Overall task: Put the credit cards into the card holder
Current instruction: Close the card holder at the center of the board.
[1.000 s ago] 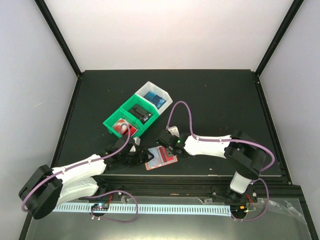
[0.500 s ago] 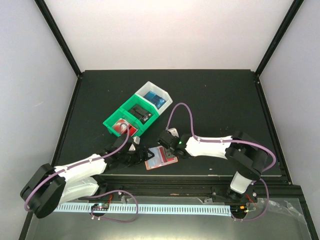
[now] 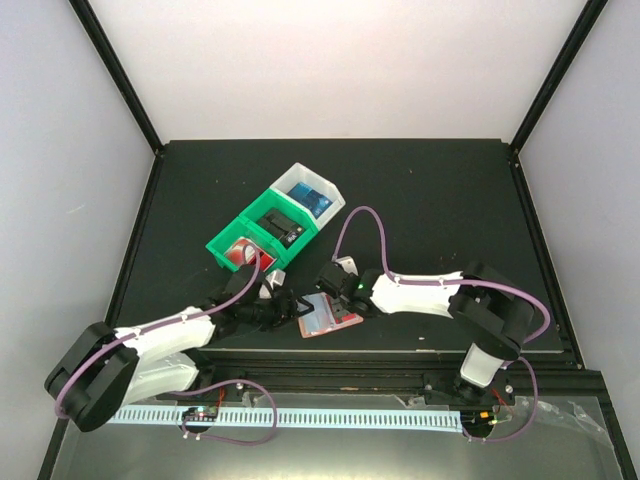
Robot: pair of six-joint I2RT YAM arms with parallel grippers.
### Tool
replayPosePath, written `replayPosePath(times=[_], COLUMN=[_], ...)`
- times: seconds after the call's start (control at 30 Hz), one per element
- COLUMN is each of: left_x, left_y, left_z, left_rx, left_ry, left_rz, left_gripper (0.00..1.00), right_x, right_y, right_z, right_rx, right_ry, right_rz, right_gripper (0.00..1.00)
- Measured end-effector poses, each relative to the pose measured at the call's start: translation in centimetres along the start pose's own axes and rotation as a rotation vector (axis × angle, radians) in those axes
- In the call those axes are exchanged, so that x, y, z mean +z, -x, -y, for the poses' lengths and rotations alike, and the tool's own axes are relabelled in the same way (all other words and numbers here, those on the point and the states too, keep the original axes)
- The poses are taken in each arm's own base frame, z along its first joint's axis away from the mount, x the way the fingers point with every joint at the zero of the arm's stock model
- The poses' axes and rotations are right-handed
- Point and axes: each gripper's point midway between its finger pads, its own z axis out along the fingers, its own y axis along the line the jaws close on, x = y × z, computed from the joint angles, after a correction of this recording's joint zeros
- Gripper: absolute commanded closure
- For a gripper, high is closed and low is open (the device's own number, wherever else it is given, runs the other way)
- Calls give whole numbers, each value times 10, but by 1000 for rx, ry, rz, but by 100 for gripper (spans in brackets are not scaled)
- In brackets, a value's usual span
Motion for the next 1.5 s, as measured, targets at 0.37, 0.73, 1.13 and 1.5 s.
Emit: replayPosePath(times=[0.37, 0.73, 1.13, 1.5], left_x=[-7, 10, 36, 45], left_y=[1, 7, 2, -2], left_z=[49, 64, 77, 82], left_rx=[118, 163, 164, 158], left_ry=[-188, -233, -272, -277], left_rz=[-22, -74, -136, -159], left_gripper=[31, 40, 45, 45], right_x=[2, 3, 0, -31], right_y=[2, 3, 5, 12], right_z=[-2, 1, 6, 32], right_rx=[21, 79, 235, 309], right_ry=[20, 91, 252, 201], right_rz=[13, 18, 26, 110], right_gripper=[60, 62, 67, 71])
